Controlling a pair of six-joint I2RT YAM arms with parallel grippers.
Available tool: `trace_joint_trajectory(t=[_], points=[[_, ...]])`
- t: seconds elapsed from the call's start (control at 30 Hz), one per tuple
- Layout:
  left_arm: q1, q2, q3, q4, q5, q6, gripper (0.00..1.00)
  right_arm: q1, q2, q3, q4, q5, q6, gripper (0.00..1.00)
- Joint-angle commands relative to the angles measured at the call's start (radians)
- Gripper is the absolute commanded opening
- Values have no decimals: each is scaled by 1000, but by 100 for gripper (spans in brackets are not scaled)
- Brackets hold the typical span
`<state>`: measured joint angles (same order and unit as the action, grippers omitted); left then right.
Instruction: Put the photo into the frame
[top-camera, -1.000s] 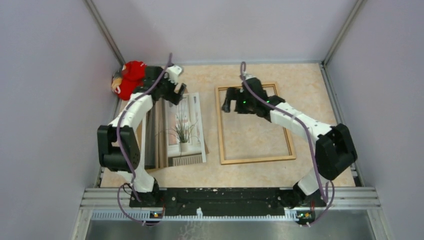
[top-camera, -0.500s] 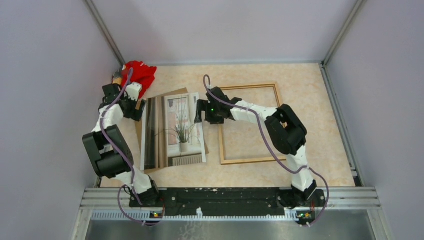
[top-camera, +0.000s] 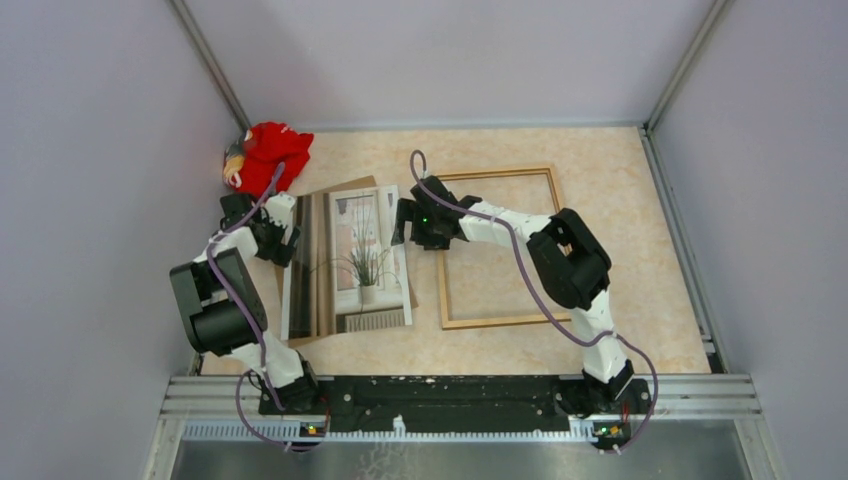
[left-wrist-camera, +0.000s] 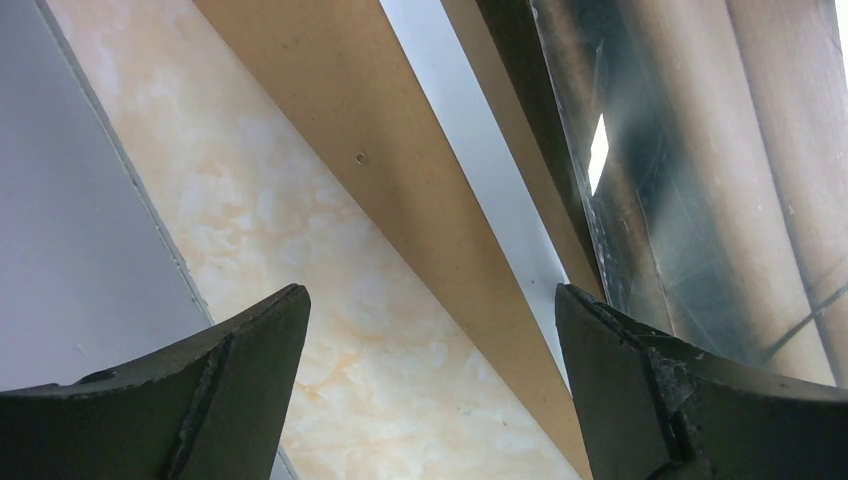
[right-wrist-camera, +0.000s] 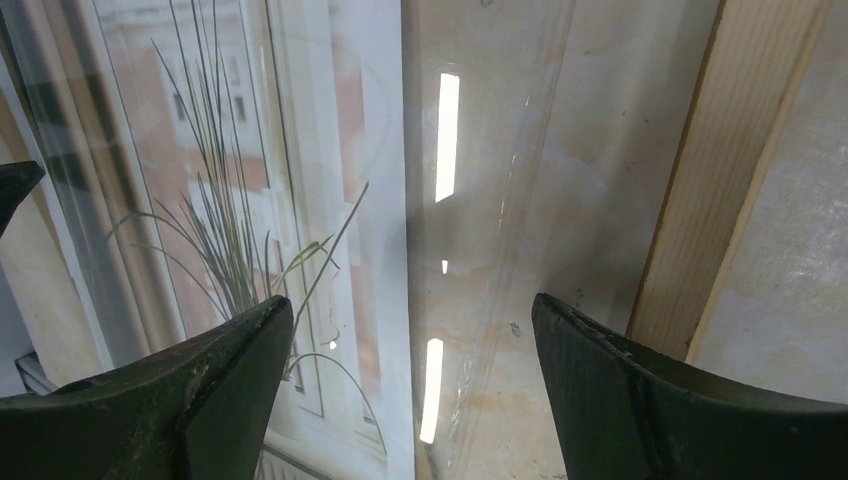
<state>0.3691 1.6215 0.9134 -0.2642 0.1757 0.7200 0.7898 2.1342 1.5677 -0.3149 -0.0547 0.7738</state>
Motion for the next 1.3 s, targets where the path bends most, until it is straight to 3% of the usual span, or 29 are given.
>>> trace_joint_trajectory(t=[0.0,0.33,0.93,1.17,1.27], points=[[-2,43,-20,77,33,2,98,12,35,0,-9,42,59,89],[-13,101,-34,80,78,-23,98,0,22,-43,203,-132,155,90],[-14,106,-53,73,97,1,98,-48,-155,-201,663,-325,345,88],[-15,95,-52,66,101,7,98,-49,-169,-183,665,-345,341,86],[-15,91,-48,58,105,6,98,-46,-150,-172,626,-341,331,78]])
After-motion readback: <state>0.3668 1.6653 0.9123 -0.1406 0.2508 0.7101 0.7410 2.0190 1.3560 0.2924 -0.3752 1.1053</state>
